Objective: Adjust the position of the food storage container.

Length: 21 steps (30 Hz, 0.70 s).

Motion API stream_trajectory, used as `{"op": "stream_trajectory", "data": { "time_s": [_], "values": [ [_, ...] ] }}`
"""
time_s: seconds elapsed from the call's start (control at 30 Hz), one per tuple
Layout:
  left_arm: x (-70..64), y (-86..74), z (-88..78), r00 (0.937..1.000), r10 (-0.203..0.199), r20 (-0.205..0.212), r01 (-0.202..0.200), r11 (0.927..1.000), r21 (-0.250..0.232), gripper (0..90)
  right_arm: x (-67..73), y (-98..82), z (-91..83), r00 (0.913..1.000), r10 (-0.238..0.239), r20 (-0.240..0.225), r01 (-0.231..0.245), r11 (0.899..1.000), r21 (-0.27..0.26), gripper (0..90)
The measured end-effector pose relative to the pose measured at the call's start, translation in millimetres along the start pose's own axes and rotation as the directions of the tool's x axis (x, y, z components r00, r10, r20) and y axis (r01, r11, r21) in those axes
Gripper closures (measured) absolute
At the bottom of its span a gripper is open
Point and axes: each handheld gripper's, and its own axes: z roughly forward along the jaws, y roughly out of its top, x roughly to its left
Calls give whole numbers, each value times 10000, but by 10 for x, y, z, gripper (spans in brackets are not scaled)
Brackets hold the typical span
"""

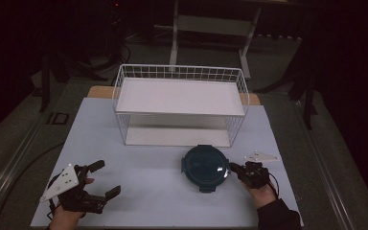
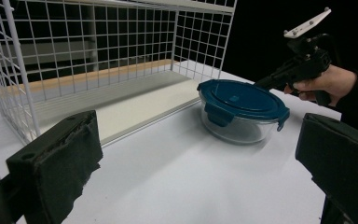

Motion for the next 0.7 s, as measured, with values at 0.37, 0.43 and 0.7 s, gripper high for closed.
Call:
{"op": "stream_trajectory", "data": {
  "time_s": [0.37,0.43,0.7],
  "values": [
    [1,-2,-5,10000,-11,-1,11,10000,1,3,8,-44,-12,10000,-27,-52,28,9999,103,900],
    [2,-3,-1,10000,-6,19,6,10000,31,3,6,-38,-8,10000,10,-72,-9,9999,109,900],
    [1,-4,8,10000,19,11,-19,10000,80,3,63,4,53,9995,-75,-318,77,10000,58,900]
  ]
}}
